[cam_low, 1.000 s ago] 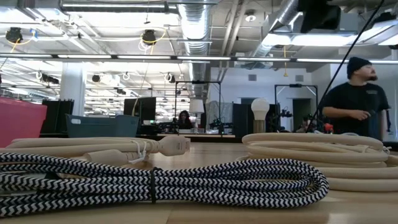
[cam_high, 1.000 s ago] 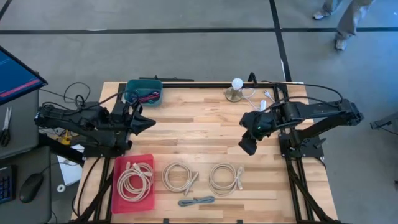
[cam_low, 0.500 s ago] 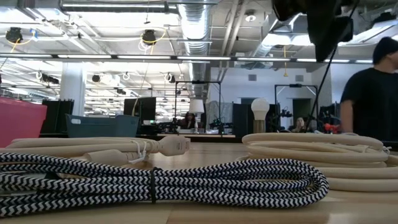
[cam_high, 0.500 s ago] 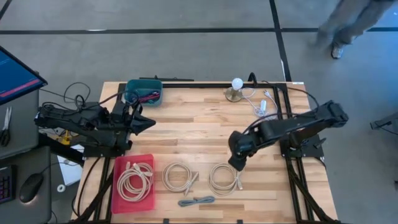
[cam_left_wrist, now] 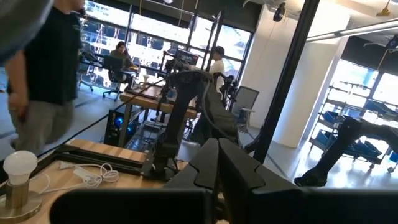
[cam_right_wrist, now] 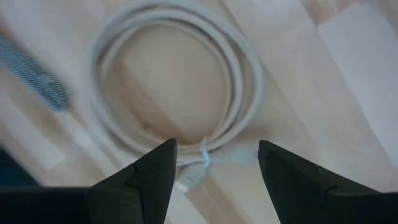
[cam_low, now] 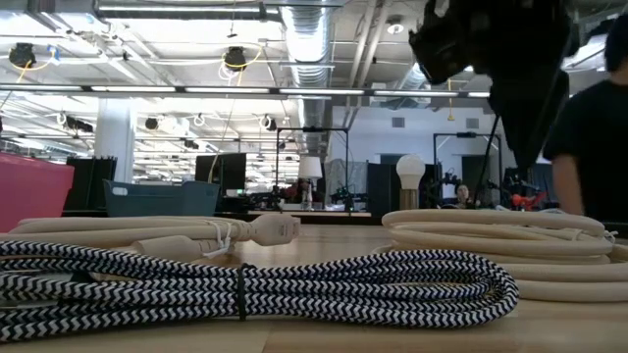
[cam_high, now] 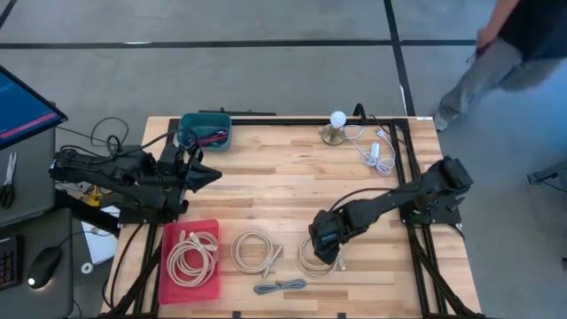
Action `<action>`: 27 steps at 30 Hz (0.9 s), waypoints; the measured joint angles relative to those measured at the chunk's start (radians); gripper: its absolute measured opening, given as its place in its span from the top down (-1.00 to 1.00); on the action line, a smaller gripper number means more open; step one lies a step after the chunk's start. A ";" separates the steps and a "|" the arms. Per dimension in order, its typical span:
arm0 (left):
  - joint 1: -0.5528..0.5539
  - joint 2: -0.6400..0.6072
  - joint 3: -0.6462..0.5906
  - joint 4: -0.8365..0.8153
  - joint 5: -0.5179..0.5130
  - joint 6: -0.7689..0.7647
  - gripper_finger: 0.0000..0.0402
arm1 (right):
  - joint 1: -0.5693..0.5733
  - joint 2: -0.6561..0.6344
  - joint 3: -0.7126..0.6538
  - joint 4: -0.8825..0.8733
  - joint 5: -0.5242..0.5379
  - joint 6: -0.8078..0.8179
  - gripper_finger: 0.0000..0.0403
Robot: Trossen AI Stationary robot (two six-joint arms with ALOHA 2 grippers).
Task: Pick & Place USB Port
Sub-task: Put the brown HDMI cable into the red bin
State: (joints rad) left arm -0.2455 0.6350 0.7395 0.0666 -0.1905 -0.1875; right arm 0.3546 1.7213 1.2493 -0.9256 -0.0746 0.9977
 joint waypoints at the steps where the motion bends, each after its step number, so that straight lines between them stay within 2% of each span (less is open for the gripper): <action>1: 0.000 0.000 0.000 0.000 0.000 0.000 0.94 | 0.000 0.009 -0.001 0.002 -0.003 -0.001 -0.08; 10: 0.000 0.000 0.000 0.000 0.000 0.000 0.94 | -0.008 0.102 0.001 0.058 -0.006 -0.001 -0.08; 19: 0.000 0.000 0.000 0.000 0.001 0.000 0.94 | -0.016 0.201 0.000 0.035 0.024 -0.001 -0.05; 23: 0.000 0.000 0.000 0.000 0.001 0.000 0.94 | -0.017 0.215 0.001 0.034 0.024 -0.002 0.18; 27: 0.000 0.000 0.000 0.000 0.001 0.000 0.94 | -0.016 0.215 0.001 0.029 0.048 -0.003 0.63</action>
State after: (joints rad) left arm -0.2457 0.6350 0.7395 0.0666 -0.1894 -0.1879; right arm 0.3382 1.9359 1.2499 -0.8965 -0.0269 0.9946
